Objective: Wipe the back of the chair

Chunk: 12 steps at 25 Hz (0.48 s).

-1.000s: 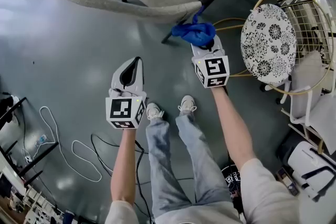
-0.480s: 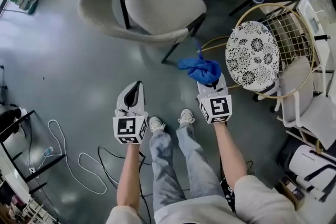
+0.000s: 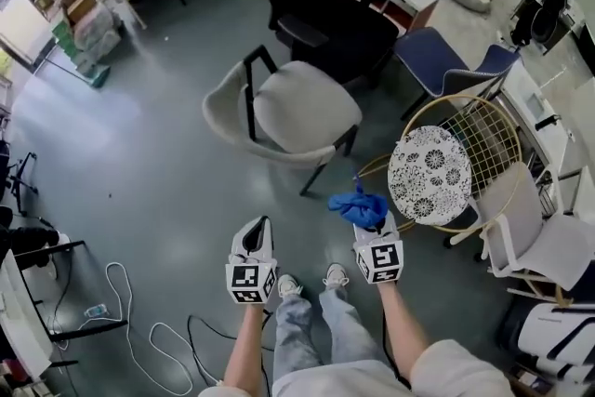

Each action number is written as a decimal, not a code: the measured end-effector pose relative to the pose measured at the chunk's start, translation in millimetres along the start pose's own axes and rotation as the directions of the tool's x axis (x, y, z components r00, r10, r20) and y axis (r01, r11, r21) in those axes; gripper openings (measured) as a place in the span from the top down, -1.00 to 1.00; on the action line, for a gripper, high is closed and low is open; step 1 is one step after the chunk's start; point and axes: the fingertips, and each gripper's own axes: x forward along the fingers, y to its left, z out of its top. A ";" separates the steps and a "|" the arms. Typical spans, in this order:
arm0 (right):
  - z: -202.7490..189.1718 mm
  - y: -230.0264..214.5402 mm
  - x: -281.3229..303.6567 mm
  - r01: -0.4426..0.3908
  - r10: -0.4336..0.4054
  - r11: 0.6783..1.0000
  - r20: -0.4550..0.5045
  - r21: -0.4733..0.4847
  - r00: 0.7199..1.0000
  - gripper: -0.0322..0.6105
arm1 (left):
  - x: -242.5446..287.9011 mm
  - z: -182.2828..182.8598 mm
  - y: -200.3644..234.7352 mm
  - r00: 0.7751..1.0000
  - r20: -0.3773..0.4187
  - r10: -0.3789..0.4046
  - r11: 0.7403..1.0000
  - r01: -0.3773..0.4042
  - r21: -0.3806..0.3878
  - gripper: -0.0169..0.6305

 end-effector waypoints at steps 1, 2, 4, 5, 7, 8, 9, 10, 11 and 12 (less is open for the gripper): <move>14.7 -0.2 2.3 -0.002 0.002 1.000 0.019 0.000 1.000 0.66 | 0.3 12.0 3.7 1.000 0.015 0.004 1.000 -0.004 0.003 0.94; 29.6 -0.7 3.5 -0.002 0.002 1.000 0.036 -0.001 0.999 0.66 | -0.5 23.2 6.5 1.000 0.028 0.007 1.000 -0.007 0.007 0.94; 56.8 0.0 -0.2 -0.002 0.003 1.000 0.059 -0.006 0.998 0.66 | -8.1 41.7 8.4 0.999 0.042 0.007 1.000 -0.007 0.014 0.94; 68.6 1.7 -5.4 -0.003 0.004 1.000 0.064 -0.014 0.998 0.66 | -15.2 48.9 7.3 0.999 0.044 0.004 1.000 -0.005 0.017 0.94; 90.0 5.9 -19.4 0.000 0.002 1.000 0.071 -0.029 0.997 0.66 | -33.1 61.7 4.1 0.999 0.042 0.003 1.000 -0.004 0.023 0.94; 100.2 7.3 -25.9 0.005 -0.003 1.000 0.077 -0.027 0.997 0.66 | -42.0 68.8 4.3 0.999 0.044 0.006 1.000 -0.007 0.024 0.94; 111.2 7.9 -30.6 0.009 -0.007 1.000 0.087 -0.024 0.996 0.66 | -49.3 77.7 6.3 0.998 0.053 0.012 1.000 -0.014 0.024 0.94; 123.2 7.7 -33.7 0.012 -0.009 1.000 0.098 -0.026 0.995 0.66 | -54.8 88.2 9.2 0.998 0.067 0.020 1.000 -0.022 0.021 0.94; 135.2 7.2 -36.6 0.013 -0.009 0.999 0.108 -0.031 0.994 0.66 | -59.6 98.7 11.3 0.996 0.080 0.028 0.999 -0.029 0.019 0.94; 145.4 7.0 -40.5 0.012 -0.008 0.999 0.116 -0.038 0.993 0.66 | -64.7 107.5 12.1 0.995 0.089 0.033 0.999 -0.035 0.021 0.94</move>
